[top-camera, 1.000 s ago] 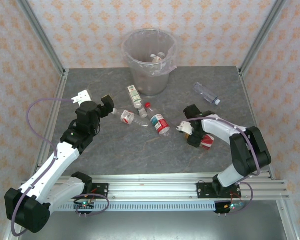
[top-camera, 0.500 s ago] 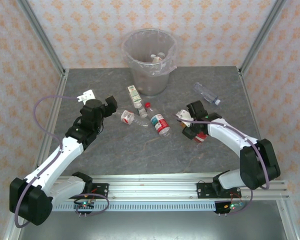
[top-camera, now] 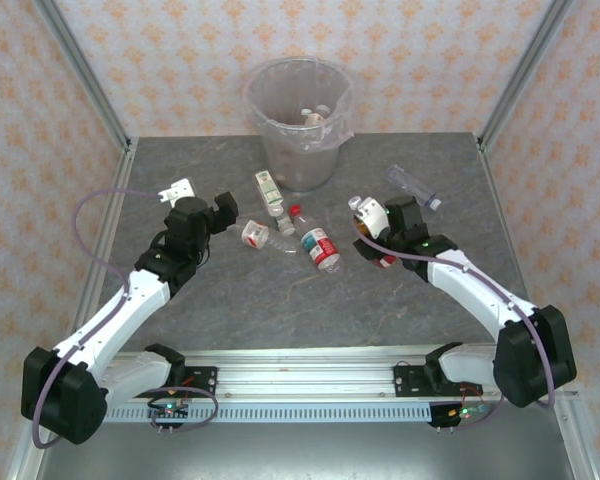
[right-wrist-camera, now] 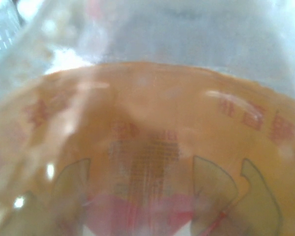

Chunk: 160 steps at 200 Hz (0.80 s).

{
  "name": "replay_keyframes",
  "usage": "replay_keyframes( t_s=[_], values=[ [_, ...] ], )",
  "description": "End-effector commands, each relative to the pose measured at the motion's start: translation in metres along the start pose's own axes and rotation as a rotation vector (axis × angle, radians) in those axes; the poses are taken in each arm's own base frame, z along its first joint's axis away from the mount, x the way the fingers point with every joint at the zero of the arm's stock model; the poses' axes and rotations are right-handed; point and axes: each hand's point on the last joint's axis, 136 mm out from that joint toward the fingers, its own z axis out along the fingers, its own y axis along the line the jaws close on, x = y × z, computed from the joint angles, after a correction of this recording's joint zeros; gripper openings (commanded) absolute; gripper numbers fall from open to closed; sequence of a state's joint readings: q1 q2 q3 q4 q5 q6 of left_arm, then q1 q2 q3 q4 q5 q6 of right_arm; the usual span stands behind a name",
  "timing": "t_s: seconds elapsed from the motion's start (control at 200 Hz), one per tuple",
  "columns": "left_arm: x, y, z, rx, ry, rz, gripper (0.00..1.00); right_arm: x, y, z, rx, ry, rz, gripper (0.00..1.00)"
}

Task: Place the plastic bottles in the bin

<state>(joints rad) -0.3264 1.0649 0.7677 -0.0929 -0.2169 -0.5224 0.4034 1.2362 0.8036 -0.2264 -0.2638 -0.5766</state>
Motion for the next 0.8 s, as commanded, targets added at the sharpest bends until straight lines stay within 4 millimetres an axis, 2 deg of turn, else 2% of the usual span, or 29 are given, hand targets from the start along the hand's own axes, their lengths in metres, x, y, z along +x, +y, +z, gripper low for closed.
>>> replay_keyframes(
  t_s=[0.0,0.105,0.255,0.405,0.53,0.646,0.796],
  values=[
    [-0.016,-0.008,-0.001,0.018,-0.028,-0.037,1.00,-0.046,-0.004,-0.012,-0.004,-0.184,0.112,0.50],
    [-0.016,-0.012,0.001,0.023,-0.010,-0.065,1.00,-0.070,-0.013,-0.019,0.008,-0.268,0.177,0.50],
    [-0.016,-0.001,0.004,-0.055,-0.007,-0.096,1.00,-0.105,-0.028,-0.031,0.033,-0.373,0.293,0.50],
    [-0.013,-0.002,0.006,-0.046,-0.007,-0.088,1.00,-0.134,-0.041,-0.042,0.034,-0.463,0.425,0.50],
    [-0.012,0.006,0.005,-0.080,-0.014,-0.071,1.00,-0.156,-0.048,-0.048,0.013,-0.510,0.499,0.50],
    [-0.011,0.006,0.004,-0.076,-0.009,-0.064,1.00,-0.177,-0.056,-0.053,0.004,-0.549,0.556,0.50],
    [-0.009,0.011,0.004,-0.100,-0.005,-0.061,1.00,-0.214,-0.068,-0.063,-0.025,-0.620,0.627,0.50]
  ],
)
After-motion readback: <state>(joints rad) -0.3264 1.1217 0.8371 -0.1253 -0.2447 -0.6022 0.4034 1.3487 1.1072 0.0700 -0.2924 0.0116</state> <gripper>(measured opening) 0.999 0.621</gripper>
